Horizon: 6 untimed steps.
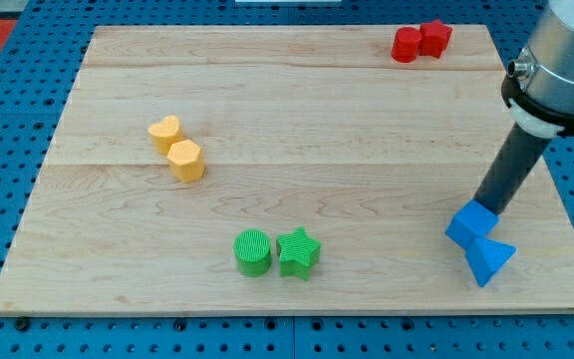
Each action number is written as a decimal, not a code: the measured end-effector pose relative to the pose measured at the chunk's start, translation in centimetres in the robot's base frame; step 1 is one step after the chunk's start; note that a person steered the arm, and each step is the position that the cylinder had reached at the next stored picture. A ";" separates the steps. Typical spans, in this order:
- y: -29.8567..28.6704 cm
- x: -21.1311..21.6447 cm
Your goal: Place the hexagon at the center right of the board
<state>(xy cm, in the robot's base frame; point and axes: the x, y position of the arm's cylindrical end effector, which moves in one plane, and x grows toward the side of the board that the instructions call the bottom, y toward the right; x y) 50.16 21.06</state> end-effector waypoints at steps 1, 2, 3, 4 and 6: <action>0.0 -1.5; 0.0 -1.6; 0.0 -1.6; 0.0 -3.7; 0.0 -6.1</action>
<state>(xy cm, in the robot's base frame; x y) 44.03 21.06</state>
